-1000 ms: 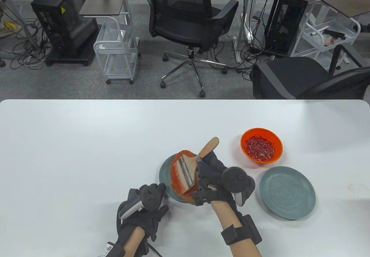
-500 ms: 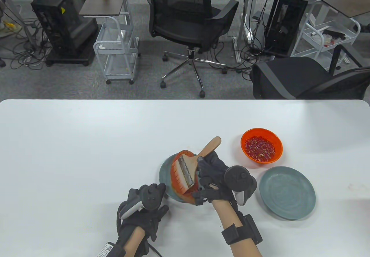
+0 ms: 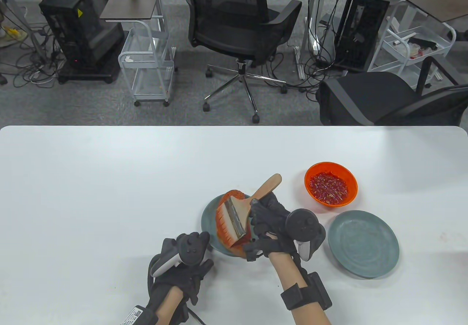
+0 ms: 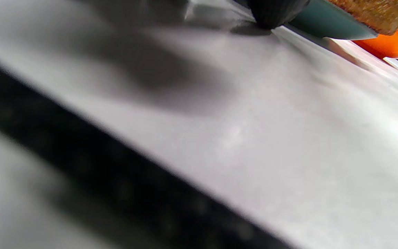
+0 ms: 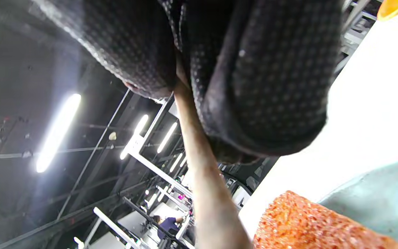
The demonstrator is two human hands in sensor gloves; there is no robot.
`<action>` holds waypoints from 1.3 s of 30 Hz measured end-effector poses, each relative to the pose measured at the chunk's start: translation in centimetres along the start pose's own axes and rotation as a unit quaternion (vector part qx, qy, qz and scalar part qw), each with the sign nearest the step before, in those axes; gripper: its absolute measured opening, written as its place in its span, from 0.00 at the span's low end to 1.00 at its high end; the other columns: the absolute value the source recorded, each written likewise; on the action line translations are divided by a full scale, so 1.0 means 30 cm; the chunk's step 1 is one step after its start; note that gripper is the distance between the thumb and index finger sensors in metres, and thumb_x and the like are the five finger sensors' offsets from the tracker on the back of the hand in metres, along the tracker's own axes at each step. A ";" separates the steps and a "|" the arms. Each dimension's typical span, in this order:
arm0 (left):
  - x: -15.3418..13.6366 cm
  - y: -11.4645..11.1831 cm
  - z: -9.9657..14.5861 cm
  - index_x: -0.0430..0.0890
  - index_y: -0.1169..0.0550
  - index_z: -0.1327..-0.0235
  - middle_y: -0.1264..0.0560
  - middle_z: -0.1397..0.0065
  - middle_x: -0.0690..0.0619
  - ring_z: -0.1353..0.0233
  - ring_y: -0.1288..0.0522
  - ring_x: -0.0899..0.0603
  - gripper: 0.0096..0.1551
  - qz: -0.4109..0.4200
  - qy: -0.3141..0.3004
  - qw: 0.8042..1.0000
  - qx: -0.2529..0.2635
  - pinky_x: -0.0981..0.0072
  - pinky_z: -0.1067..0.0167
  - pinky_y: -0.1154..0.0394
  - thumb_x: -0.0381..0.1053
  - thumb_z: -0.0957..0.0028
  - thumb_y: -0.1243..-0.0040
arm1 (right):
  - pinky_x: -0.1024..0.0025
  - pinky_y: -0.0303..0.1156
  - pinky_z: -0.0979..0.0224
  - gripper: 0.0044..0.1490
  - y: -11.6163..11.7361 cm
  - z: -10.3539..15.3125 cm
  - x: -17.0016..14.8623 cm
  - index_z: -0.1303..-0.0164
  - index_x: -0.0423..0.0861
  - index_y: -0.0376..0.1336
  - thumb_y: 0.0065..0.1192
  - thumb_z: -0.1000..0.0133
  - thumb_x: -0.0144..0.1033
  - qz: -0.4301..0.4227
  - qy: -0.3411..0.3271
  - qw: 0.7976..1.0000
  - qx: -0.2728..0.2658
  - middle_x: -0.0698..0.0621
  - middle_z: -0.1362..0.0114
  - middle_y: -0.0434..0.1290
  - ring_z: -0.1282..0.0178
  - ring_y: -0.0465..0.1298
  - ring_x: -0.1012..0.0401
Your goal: Dip brush into ketchup and spread onto bread slice
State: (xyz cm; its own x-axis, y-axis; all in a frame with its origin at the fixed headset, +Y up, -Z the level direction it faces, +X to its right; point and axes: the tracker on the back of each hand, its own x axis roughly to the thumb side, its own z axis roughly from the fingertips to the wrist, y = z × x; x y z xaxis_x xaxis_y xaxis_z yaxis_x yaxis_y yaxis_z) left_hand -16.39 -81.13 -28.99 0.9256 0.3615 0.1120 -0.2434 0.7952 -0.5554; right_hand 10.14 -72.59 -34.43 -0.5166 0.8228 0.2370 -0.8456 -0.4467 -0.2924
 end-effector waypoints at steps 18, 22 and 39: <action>-0.002 0.000 -0.001 0.55 0.68 0.22 0.67 0.15 0.46 0.19 0.72 0.31 0.42 0.000 0.000 1.000 0.000 0.34 0.31 0.68 0.60 0.30 0.59 | 0.69 0.90 0.66 0.33 -0.003 0.000 -0.021 0.36 0.24 0.66 0.74 0.44 0.29 -0.006 0.003 1.000 -0.014 0.27 0.49 0.79 0.62 0.90 0.46; -0.002 0.000 -0.001 0.55 0.69 0.22 0.67 0.15 0.45 0.19 0.72 0.31 0.43 0.000 0.000 1.000 -0.001 0.34 0.31 0.68 0.60 0.30 0.59 | 0.70 0.91 0.66 0.34 -0.084 -0.016 0.015 0.37 0.24 0.67 0.74 0.45 0.31 0.128 -0.097 0.983 -0.092 0.29 0.49 0.79 0.63 0.91 0.48; -0.003 0.000 -0.002 0.56 0.69 0.22 0.67 0.15 0.46 0.19 0.73 0.32 0.42 0.001 0.001 1.000 -0.001 0.35 0.31 0.68 0.60 0.30 0.60 | 0.70 0.91 0.67 0.34 -0.078 -0.025 0.008 0.38 0.24 0.67 0.74 0.45 0.32 0.127 -0.088 0.985 -0.074 0.29 0.50 0.80 0.63 0.91 0.49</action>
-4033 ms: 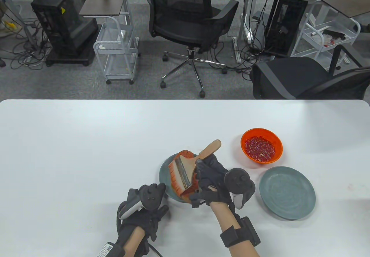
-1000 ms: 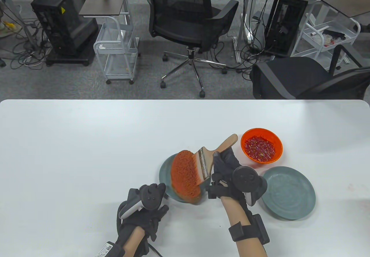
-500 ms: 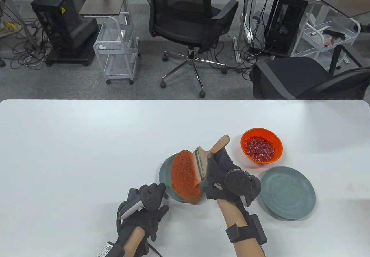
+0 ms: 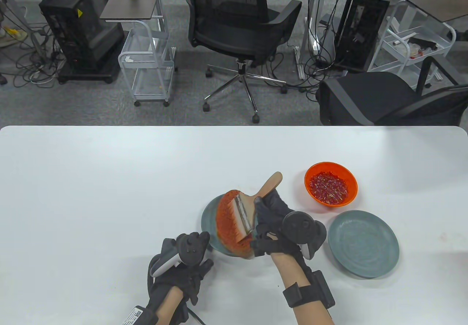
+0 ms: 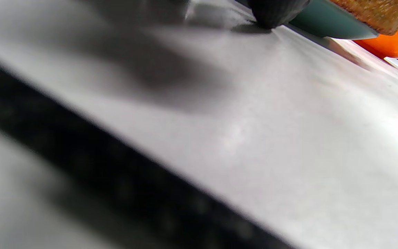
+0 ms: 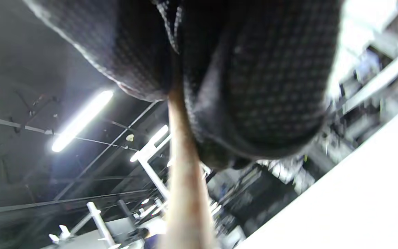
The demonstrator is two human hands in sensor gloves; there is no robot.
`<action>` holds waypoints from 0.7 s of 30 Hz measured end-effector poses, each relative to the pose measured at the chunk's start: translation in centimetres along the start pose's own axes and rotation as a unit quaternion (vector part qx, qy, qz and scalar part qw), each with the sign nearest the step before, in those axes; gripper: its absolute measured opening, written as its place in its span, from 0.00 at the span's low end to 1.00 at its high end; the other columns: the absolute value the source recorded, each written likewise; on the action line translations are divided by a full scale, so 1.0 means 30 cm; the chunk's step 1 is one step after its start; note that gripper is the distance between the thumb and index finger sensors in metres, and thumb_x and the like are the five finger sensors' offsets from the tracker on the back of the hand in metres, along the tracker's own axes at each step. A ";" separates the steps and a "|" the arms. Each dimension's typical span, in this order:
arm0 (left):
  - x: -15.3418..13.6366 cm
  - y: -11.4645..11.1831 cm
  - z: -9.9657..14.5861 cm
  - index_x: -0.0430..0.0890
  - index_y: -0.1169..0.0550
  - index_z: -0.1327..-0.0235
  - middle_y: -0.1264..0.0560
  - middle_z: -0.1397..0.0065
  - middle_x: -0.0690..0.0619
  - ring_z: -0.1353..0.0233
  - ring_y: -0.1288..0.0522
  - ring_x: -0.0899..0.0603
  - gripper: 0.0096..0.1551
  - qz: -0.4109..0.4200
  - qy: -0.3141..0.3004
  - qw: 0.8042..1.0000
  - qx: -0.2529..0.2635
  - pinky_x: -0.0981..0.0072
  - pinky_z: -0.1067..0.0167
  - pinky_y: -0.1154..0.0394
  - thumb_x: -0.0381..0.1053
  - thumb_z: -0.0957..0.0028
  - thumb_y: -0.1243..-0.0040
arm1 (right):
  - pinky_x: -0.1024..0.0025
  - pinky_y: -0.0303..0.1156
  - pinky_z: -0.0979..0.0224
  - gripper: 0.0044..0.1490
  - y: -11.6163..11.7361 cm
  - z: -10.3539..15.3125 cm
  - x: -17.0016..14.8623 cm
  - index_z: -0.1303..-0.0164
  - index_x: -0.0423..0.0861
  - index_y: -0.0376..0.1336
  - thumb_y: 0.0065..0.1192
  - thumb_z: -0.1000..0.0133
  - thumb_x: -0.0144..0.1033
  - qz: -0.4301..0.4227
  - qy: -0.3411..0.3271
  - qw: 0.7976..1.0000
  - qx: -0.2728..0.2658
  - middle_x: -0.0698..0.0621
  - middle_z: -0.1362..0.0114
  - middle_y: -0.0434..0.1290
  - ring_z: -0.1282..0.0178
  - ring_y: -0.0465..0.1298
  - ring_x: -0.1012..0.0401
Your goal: Dip brush into ketchup and spread onto bread slice
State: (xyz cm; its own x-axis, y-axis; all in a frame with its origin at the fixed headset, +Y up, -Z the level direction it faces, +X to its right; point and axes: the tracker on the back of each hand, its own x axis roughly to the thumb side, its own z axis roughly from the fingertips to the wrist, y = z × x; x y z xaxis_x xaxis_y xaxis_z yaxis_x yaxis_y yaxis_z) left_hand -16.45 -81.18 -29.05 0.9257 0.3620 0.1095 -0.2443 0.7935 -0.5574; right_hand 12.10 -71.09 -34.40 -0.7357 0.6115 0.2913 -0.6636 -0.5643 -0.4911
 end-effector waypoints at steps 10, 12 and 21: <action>0.000 0.000 -0.001 0.55 0.69 0.23 0.67 0.15 0.46 0.19 0.73 0.31 0.43 0.000 -0.001 1.000 -0.001 0.35 0.31 0.68 0.60 0.30 0.60 | 0.68 0.90 0.66 0.33 0.095 0.045 0.045 0.37 0.25 0.67 0.74 0.45 0.30 -0.178 0.091 0.976 0.083 0.28 0.49 0.79 0.62 0.90 0.46; 0.000 0.000 -0.001 0.55 0.69 0.23 0.67 0.15 0.46 0.19 0.73 0.32 0.43 0.000 -0.001 1.000 -0.001 0.35 0.31 0.68 0.60 0.30 0.60 | 0.68 0.90 0.66 0.33 0.083 0.035 0.038 0.37 0.25 0.67 0.74 0.45 0.30 -0.131 0.068 0.986 0.075 0.28 0.49 0.79 0.62 0.90 0.46; 0.000 0.000 -0.001 0.56 0.69 0.22 0.67 0.15 0.45 0.19 0.73 0.31 0.42 0.000 -0.001 1.000 -0.001 0.34 0.31 0.68 0.60 0.30 0.60 | 0.69 0.90 0.66 0.33 -0.010 -0.002 -0.036 0.36 0.27 0.66 0.73 0.44 0.33 -0.092 0.068 0.993 -0.007 0.31 0.48 0.79 0.62 0.90 0.49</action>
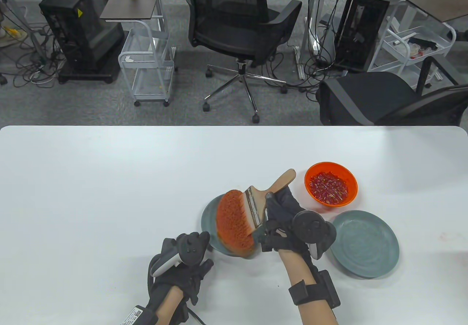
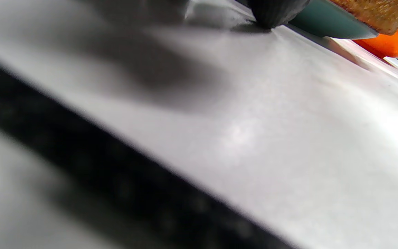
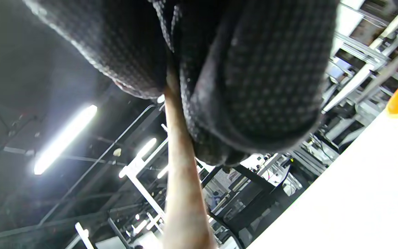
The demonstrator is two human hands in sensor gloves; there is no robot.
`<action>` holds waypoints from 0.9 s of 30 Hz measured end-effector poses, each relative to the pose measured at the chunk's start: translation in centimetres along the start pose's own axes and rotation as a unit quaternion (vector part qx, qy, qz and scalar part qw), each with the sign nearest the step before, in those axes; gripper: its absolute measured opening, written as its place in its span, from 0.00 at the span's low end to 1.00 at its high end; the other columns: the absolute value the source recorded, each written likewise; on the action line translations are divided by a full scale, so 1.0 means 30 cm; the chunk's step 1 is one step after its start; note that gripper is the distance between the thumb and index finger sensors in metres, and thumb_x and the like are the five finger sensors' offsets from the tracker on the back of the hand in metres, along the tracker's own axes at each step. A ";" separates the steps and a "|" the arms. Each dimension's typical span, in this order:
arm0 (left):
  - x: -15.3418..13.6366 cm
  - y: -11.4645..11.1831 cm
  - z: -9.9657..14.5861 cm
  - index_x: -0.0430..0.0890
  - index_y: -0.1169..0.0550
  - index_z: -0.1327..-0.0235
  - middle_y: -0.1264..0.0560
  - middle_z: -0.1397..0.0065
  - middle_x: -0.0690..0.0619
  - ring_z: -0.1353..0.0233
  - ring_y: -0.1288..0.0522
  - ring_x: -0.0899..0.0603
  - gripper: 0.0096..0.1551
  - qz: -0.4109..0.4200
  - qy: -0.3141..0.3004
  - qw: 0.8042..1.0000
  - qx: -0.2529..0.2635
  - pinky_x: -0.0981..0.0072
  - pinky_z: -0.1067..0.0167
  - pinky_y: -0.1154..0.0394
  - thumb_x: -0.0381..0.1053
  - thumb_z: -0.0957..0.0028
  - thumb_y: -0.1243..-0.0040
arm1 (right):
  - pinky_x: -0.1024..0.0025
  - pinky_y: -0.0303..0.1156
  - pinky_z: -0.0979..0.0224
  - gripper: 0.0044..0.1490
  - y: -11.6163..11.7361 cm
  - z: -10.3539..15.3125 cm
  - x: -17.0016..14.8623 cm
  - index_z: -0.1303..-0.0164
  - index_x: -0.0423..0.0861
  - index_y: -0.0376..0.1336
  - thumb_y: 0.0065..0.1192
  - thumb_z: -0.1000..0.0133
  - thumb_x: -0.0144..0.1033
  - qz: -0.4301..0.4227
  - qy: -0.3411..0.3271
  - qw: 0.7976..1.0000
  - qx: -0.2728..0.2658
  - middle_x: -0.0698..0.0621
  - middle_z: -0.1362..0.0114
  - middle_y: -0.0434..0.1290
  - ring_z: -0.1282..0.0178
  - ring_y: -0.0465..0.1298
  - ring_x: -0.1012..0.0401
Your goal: Dip brush into ketchup and spread onto bread slice
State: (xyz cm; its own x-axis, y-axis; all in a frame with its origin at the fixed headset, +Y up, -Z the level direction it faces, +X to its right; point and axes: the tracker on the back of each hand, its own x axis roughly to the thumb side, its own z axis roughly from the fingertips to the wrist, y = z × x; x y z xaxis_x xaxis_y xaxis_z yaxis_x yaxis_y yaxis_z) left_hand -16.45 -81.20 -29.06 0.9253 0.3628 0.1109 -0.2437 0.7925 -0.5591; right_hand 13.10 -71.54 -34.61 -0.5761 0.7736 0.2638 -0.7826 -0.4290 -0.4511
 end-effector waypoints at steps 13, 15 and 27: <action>-0.001 -0.001 0.001 0.56 0.69 0.22 0.67 0.15 0.46 0.19 0.73 0.32 0.42 -0.001 0.001 1.000 0.002 0.35 0.31 0.68 0.60 0.30 0.60 | 0.66 0.88 0.65 0.33 0.014 0.002 -0.039 0.35 0.26 0.66 0.73 0.44 0.31 -0.004 0.026 0.999 0.023 0.29 0.47 0.79 0.61 0.89 0.47; 0.000 -0.001 0.001 0.56 0.69 0.22 0.67 0.15 0.45 0.19 0.72 0.31 0.42 -0.002 0.001 1.000 0.002 0.34 0.31 0.68 0.61 0.30 0.60 | 0.67 0.89 0.65 0.33 -0.029 -0.012 -0.050 0.35 0.27 0.66 0.73 0.44 0.32 0.019 0.029 0.999 -0.005 0.30 0.47 0.79 0.61 0.90 0.48; -0.002 -0.001 0.001 0.56 0.69 0.22 0.67 0.15 0.46 0.19 0.73 0.32 0.42 0.000 0.001 1.000 0.002 0.35 0.31 0.68 0.60 0.30 0.60 | 0.67 0.89 0.64 0.33 0.092 0.050 -0.031 0.35 0.27 0.66 0.72 0.44 0.31 -0.039 0.083 0.994 0.058 0.30 0.46 0.79 0.61 0.90 0.47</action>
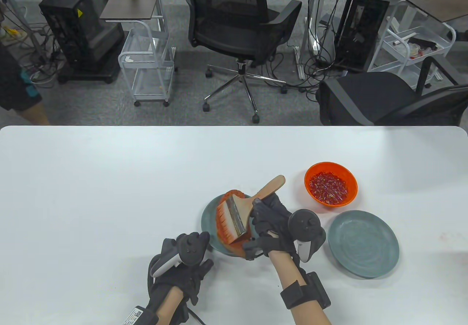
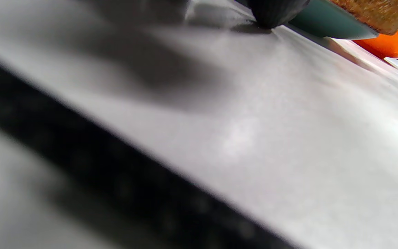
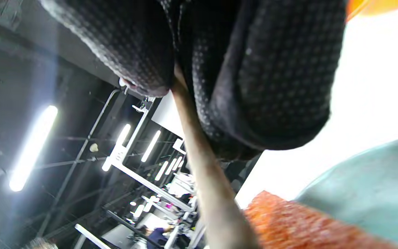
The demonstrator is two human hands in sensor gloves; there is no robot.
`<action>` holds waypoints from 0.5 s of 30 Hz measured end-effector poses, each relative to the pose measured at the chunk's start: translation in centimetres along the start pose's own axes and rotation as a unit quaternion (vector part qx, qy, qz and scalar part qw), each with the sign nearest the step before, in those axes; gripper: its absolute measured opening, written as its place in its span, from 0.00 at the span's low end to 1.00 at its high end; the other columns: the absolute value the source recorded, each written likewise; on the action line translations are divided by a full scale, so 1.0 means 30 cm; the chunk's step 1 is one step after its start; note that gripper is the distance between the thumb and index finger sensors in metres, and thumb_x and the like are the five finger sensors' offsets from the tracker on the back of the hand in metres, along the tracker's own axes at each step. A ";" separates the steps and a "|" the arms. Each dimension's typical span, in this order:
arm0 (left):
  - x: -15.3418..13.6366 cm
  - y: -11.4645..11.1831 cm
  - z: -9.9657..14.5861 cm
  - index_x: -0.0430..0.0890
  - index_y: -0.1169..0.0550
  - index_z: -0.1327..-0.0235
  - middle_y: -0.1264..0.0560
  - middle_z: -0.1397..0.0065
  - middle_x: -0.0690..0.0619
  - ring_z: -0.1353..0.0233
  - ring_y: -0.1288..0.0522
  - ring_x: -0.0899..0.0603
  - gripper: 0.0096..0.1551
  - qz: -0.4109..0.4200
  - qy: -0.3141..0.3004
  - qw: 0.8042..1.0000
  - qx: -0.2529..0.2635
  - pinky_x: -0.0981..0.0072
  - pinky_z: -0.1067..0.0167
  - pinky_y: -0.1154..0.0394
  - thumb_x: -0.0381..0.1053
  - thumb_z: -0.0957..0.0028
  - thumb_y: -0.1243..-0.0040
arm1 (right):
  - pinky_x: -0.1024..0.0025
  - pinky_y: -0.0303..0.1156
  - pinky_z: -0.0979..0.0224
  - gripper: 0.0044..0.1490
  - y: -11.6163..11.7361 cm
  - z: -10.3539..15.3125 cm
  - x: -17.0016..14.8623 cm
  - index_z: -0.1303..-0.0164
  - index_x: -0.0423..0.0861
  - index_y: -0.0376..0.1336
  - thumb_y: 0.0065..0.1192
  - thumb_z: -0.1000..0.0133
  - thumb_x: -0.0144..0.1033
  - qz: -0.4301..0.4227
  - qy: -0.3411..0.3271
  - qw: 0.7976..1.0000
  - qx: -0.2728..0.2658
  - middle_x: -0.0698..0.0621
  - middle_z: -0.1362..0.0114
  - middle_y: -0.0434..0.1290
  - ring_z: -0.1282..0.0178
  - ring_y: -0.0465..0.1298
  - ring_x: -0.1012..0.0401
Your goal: Dip brush into ketchup and spread onto bread slice
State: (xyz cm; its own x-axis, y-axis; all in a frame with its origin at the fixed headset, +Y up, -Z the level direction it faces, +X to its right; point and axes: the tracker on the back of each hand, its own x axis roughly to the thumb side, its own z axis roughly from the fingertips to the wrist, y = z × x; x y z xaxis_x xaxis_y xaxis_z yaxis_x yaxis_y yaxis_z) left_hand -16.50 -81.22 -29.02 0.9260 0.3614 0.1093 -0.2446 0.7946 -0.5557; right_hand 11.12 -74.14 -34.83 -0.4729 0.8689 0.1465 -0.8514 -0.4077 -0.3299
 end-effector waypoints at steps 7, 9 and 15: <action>0.000 0.000 0.000 0.56 0.69 0.22 0.67 0.15 0.46 0.19 0.72 0.32 0.42 0.000 0.000 1.000 0.000 0.35 0.31 0.68 0.60 0.30 0.60 | 0.67 0.89 0.65 0.33 -0.137 -0.044 -0.032 0.35 0.27 0.66 0.72 0.44 0.31 0.029 0.005 0.997 -0.076 0.30 0.47 0.78 0.61 0.89 0.47; 0.001 -0.001 0.000 0.56 0.69 0.22 0.67 0.15 0.45 0.19 0.73 0.32 0.42 0.000 0.000 1.000 -0.001 0.34 0.31 0.68 0.60 0.30 0.60 | 0.67 0.89 0.64 0.33 -0.143 -0.044 -0.029 0.34 0.27 0.65 0.72 0.44 0.31 -0.004 0.022 0.997 -0.075 0.30 0.46 0.78 0.61 0.89 0.47; 0.000 0.000 0.000 0.56 0.69 0.22 0.67 0.15 0.46 0.19 0.73 0.32 0.42 0.000 0.000 1.000 0.000 0.35 0.31 0.68 0.60 0.30 0.60 | 0.67 0.89 0.64 0.33 -0.045 -0.012 -0.005 0.34 0.27 0.65 0.72 0.43 0.31 -0.035 0.023 0.999 -0.021 0.30 0.46 0.78 0.60 0.89 0.47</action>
State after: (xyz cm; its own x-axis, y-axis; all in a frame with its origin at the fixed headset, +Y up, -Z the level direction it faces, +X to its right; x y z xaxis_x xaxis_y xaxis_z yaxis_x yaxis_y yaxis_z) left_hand -16.49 -81.24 -29.02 0.9261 0.3612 0.1088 -0.2445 0.7944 -0.5561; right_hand 12.42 -73.60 -34.75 -0.4004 0.9075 0.1272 -0.8714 -0.3342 -0.3591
